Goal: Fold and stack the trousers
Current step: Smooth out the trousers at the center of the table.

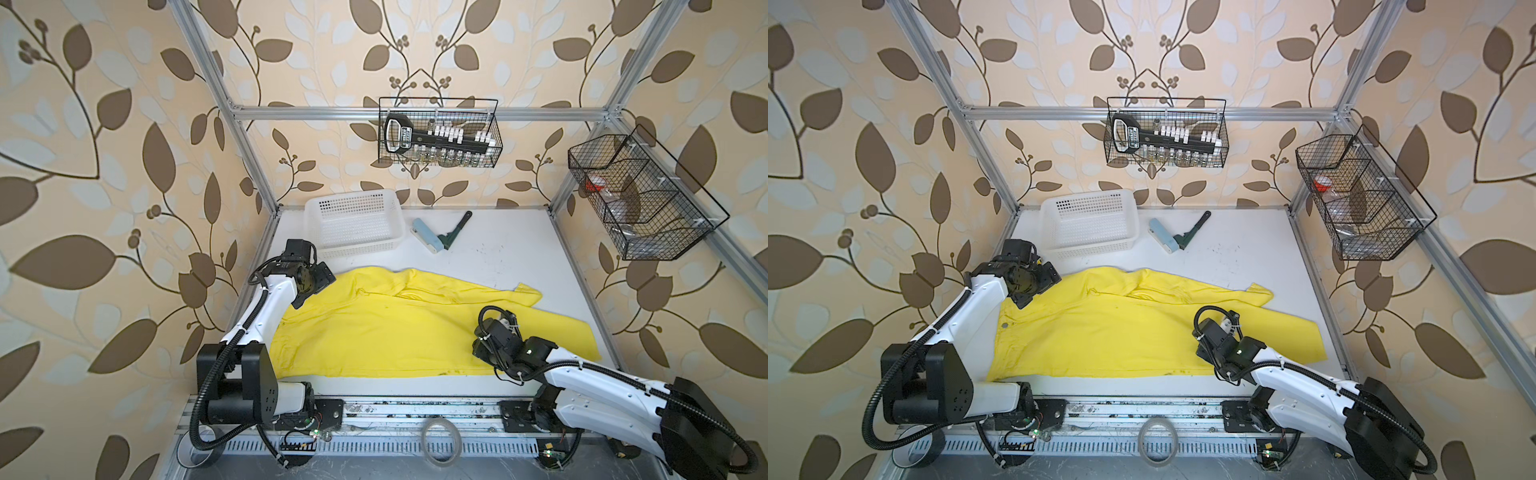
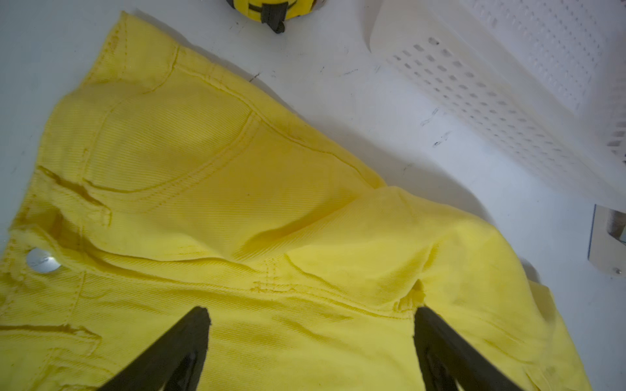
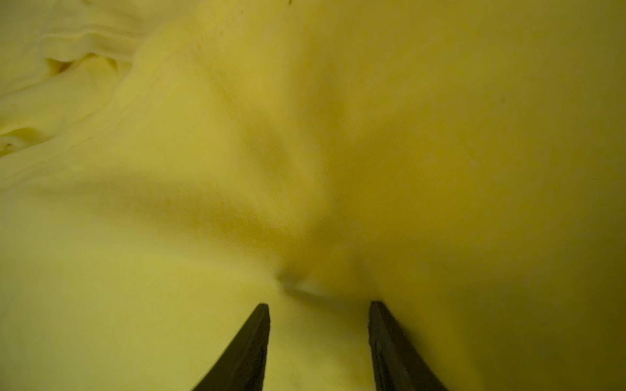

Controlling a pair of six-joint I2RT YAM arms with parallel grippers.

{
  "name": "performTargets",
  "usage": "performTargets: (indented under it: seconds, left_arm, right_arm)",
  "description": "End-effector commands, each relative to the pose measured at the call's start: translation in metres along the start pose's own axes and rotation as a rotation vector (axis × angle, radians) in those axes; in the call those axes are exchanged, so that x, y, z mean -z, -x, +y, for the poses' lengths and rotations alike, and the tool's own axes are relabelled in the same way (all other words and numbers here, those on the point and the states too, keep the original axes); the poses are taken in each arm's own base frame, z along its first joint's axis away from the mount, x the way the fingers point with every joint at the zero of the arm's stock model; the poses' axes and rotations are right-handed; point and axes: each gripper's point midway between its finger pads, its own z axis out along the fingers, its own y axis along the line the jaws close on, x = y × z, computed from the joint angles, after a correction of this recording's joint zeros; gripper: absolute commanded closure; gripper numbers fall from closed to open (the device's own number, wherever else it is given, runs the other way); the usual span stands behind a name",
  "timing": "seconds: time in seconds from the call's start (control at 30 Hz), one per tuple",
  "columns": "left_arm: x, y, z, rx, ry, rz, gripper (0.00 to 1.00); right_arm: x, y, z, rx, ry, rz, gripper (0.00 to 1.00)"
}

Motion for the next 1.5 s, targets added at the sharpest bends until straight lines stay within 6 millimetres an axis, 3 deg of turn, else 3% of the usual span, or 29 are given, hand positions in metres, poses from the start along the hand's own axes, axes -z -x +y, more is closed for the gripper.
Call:
performTargets:
  seconds: [0.0, 0.17, 0.33, 0.43, 0.53, 0.67, 0.77, 0.93, 1.13, 1.3, 1.47]
  left_arm:
    - [0.007, 0.006, -0.002, -0.02, -0.006, 0.001, 0.01]
    - [0.002, 0.008, -0.011, -0.025, -0.034, 0.01, 0.01]
    - [-0.007, 0.002, -0.011, -0.009, -0.041, 0.032, 0.01]
    - [-0.014, 0.001, -0.008, -0.014, -0.015, 0.034, 0.01]
    - [-0.018, 0.002, -0.005, -0.009, 0.002, 0.028, 0.01]
    - [-0.018, 0.009, 0.003, -0.022, 0.055, -0.003, 0.01]
    - [-0.016, 0.015, 0.011, -0.031, 0.101, -0.027, 0.01]
    - [-0.027, 0.01, 0.019, 0.005, 0.131, 0.012, 0.01]
    - [-0.03, 0.019, 0.032, 0.076, 0.173, 0.015, 0.01]
    - [-0.043, 0.016, 0.037, 0.097, 0.204, 0.038, 0.01]
    - [-0.055, 0.02, 0.033, 0.116, 0.196, 0.056, 0.09]
  right_arm:
    - [0.008, -0.014, -0.061, -0.1, -0.24, 0.036, 0.5]
    - [0.026, 0.015, -0.051, -0.101, -0.21, -0.031, 0.46]
    - [0.05, 0.079, -0.008, 0.025, -0.052, -0.134, 0.35]
    - [0.051, 0.125, -0.005, 0.075, -0.023, -0.163, 0.3]
    - [0.048, 0.165, -0.014, 0.128, -0.068, -0.194, 0.25]
    - [0.032, 0.201, -0.012, 0.204, -0.075, -0.191, 0.21]
    - [0.017, 0.225, -0.029, 0.211, -0.197, -0.172, 0.16]
    - [-0.015, 0.246, -0.043, 0.141, -0.224, -0.131, 0.13]
    - [-0.044, 0.241, -0.056, 0.133, -0.291, -0.073, 0.16]
    - [-0.063, 0.226, -0.047, 0.185, -0.301, -0.019, 0.38]
    - [-0.069, 0.224, -0.046, 0.158, -0.281, -0.032, 0.73]
